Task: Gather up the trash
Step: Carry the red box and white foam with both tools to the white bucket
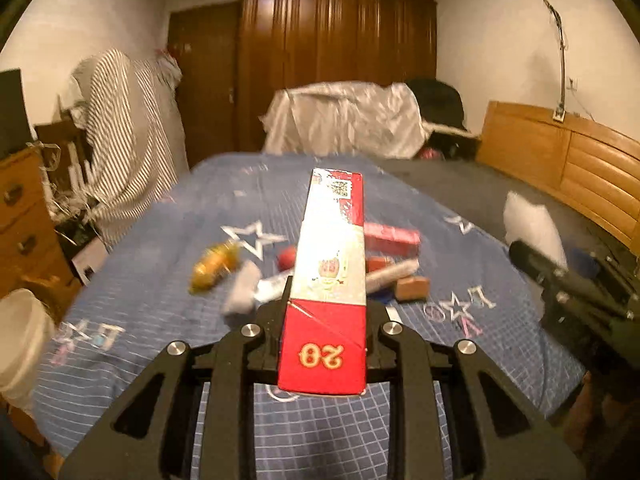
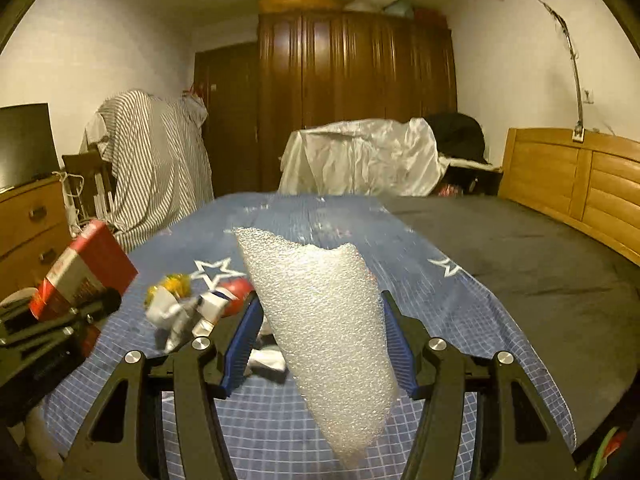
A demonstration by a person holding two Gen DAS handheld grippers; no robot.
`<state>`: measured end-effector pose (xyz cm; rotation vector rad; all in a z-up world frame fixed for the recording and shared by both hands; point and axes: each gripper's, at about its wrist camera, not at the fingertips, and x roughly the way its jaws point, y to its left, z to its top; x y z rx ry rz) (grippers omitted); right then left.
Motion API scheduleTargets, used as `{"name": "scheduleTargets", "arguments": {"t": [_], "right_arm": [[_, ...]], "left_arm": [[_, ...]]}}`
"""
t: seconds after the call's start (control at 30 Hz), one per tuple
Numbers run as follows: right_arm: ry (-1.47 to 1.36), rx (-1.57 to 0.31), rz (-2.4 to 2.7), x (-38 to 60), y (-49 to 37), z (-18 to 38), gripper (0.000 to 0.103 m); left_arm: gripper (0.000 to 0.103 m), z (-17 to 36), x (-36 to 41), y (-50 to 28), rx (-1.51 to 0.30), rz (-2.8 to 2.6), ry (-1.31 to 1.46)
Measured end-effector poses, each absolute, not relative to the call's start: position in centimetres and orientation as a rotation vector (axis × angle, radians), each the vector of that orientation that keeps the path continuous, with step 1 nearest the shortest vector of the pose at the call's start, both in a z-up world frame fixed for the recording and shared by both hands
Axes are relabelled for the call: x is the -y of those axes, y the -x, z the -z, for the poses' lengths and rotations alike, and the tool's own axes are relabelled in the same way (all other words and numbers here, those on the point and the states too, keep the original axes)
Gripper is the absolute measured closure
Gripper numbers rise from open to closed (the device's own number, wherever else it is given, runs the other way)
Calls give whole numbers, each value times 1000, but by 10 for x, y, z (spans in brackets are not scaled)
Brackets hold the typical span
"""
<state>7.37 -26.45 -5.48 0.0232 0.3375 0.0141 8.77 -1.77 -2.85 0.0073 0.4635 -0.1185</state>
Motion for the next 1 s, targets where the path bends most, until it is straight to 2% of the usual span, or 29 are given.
{"name": "scheduleTargets", "arguments": {"t": [0.37,1.0], "right_arm": [[8,-242,-8,249,-28,22,43],[37,-253,-61,238,-27,3,43]], "left_arm": [[81,10,15,-63,-383,126,-5],[81,11,0,-54,-383,118,10]]}}
